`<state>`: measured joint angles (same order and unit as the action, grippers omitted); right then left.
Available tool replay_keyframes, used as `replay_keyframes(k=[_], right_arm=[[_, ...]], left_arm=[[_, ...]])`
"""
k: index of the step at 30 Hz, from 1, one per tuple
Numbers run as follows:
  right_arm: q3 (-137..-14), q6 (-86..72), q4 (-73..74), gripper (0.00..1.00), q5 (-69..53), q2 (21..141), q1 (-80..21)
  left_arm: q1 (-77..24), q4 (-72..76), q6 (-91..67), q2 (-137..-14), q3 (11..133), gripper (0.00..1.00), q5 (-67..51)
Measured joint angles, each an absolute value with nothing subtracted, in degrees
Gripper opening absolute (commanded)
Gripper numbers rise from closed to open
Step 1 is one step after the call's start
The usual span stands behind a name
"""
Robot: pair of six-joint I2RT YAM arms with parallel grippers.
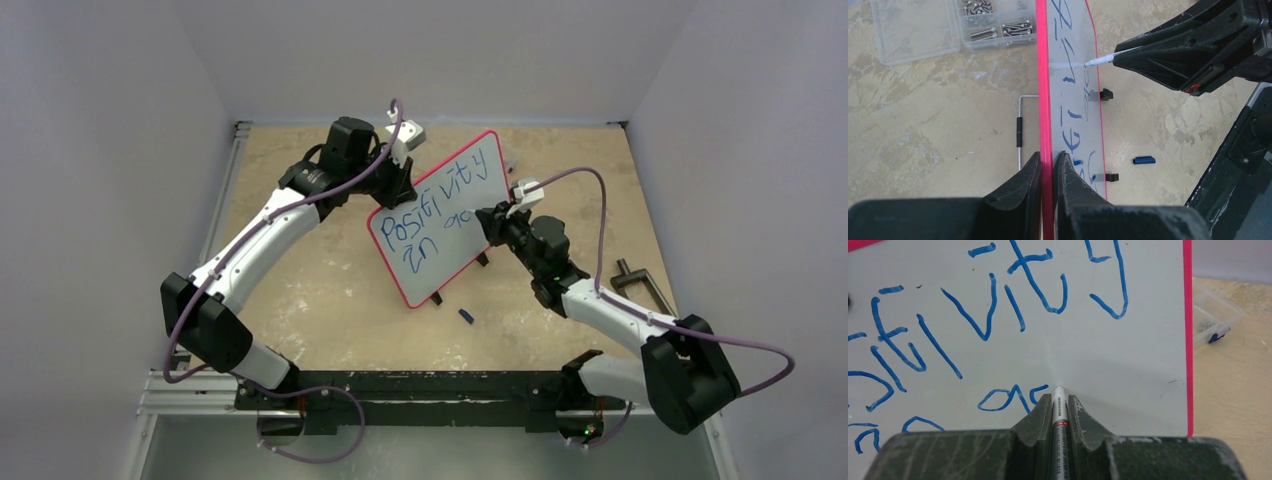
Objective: Write a sentence on the whiteboard
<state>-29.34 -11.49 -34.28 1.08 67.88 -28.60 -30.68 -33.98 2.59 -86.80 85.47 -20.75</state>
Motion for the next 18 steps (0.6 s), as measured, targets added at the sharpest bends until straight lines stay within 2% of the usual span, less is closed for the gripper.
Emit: replay_keyframes(k=[18], right_arm=[[-31.18,-11.77,-34.76,0.00,6.96,69.34,-28.56]], left_arm=[[-30.65,-34.02,2.59,-86.80,85.47,0.00,-20.60]])
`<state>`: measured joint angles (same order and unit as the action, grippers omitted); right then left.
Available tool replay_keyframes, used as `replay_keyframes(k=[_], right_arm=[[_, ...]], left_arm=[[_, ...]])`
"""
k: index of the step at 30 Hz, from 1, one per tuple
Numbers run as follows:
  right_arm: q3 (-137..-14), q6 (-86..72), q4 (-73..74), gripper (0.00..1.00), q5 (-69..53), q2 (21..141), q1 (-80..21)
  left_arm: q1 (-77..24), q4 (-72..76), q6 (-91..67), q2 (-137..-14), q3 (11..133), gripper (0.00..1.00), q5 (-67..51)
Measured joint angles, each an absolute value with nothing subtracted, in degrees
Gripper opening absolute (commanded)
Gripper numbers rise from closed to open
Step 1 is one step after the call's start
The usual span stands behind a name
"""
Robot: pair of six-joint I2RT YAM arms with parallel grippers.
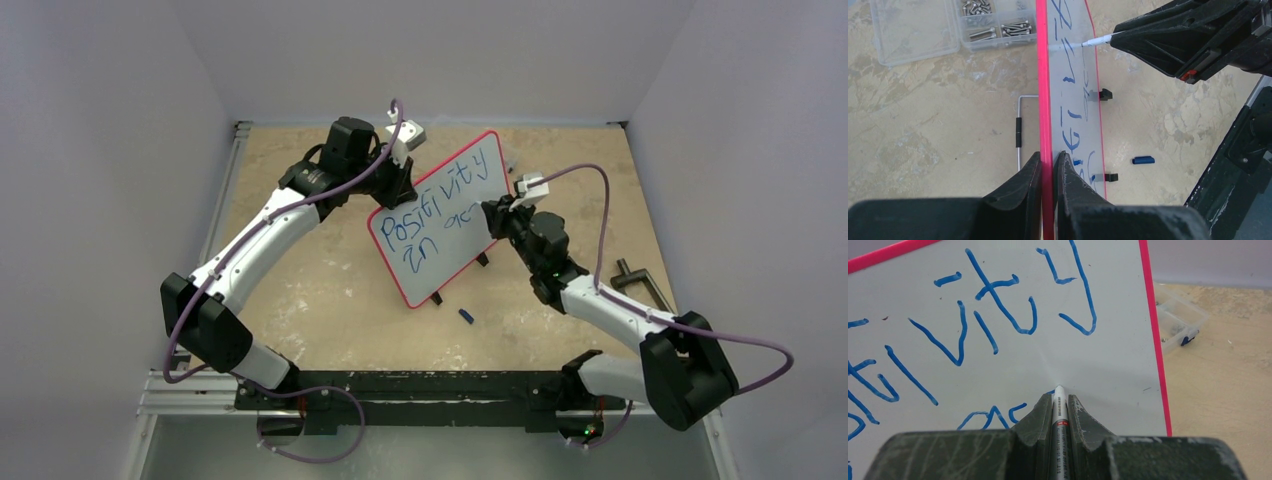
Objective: Write a sentence on the whiteboard
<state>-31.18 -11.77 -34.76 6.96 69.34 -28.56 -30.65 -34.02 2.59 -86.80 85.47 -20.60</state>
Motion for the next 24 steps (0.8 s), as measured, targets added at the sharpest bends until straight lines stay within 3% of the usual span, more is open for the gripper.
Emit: replay_keyframes(k=[11,24], right_arm=[[-31.20,-11.99,-33.65,0.00,6.94,63.92,-28.56],[-33.58,-13.56,-33.87,0.00,6.44,67.00,-28.56]], left_arm=[[-30.68,-33.98,2.59,-86.80,85.47,0.00,-20.84],[-30.83,-33.98,2.61,-86.76,85.47,0.00,-20.82]])
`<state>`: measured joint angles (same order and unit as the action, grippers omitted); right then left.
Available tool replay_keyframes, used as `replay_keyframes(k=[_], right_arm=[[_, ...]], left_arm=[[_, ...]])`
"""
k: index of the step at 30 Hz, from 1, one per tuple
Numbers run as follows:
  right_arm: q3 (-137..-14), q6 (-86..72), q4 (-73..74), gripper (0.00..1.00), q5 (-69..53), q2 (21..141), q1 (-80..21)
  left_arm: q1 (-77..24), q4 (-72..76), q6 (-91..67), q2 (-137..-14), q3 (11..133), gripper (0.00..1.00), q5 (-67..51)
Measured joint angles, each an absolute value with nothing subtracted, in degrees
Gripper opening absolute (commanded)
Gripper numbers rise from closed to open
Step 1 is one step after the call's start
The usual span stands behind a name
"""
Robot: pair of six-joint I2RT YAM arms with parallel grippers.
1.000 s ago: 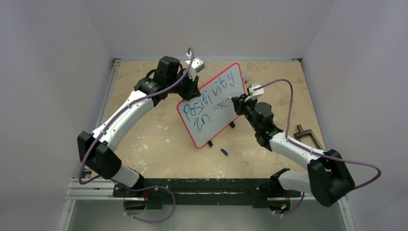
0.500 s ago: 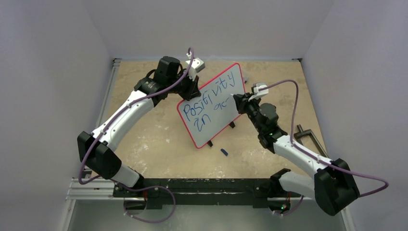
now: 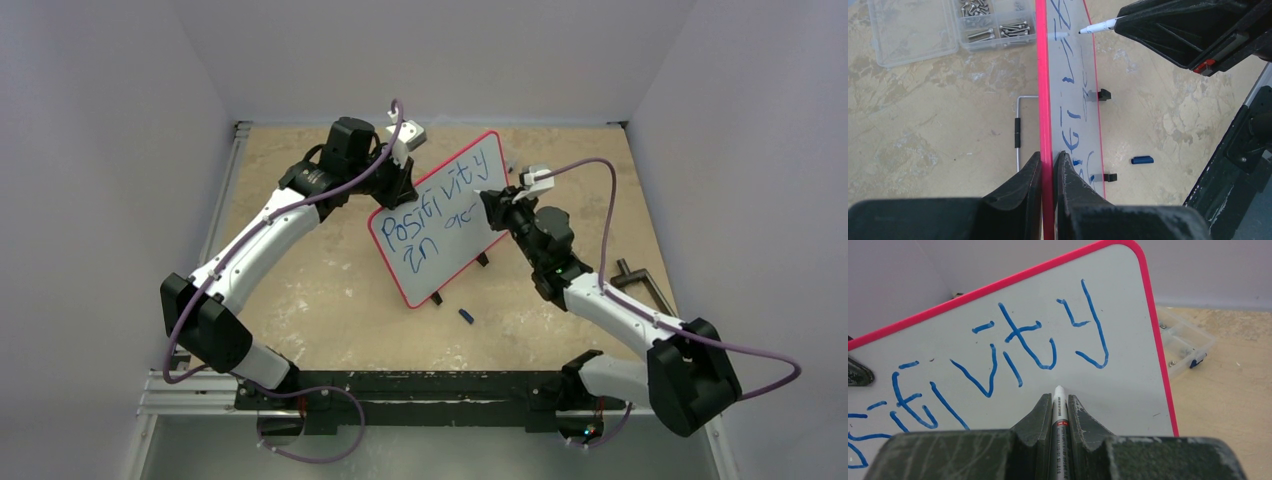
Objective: Write a sentence on the whiteboard
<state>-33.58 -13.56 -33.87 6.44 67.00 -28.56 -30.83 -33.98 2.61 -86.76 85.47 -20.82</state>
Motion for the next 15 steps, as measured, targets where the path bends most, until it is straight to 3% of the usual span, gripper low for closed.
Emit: replay_keyframes(k=[15], right_arm=[[-35.14,-14.57,-34.83,0.00,5.89,69.80,-28.56]], left_arm=[[-30.81,-34.04,2.61,-86.76,85.47,0.00,-20.51]])
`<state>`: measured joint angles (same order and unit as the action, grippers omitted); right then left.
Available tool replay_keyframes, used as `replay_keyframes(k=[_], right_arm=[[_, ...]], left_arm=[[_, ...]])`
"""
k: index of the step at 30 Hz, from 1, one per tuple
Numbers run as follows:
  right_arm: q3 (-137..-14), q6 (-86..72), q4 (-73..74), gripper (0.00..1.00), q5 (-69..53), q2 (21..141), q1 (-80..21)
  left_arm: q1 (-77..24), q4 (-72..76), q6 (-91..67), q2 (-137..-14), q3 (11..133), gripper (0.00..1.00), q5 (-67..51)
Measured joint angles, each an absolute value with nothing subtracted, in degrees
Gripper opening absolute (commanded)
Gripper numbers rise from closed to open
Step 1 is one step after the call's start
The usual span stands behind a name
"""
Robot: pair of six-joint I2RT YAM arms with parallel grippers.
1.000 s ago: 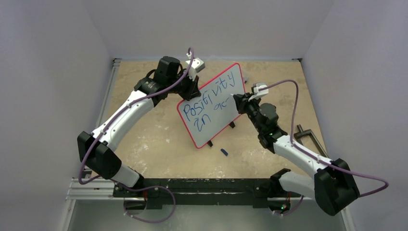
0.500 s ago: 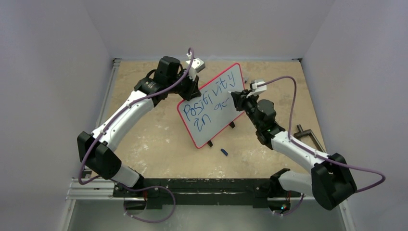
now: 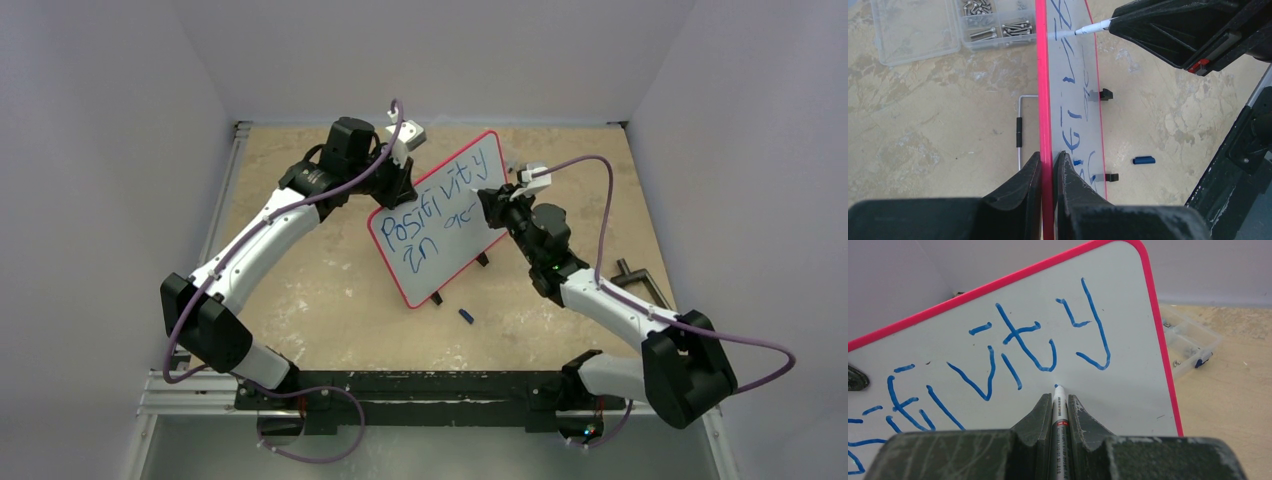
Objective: Write a sentence on the whiteboard
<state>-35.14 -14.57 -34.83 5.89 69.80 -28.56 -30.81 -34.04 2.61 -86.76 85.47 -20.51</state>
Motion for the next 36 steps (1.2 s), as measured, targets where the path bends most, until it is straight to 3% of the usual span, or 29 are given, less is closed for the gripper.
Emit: replay_keyframes(k=[36], right_arm=[[-28.45,-15.81,-34.13,0.00,4.91,69.30,-28.45]], left_arm=[[-30.76,-34.35,2.61,-86.74,85.47,0.00,-19.73]])
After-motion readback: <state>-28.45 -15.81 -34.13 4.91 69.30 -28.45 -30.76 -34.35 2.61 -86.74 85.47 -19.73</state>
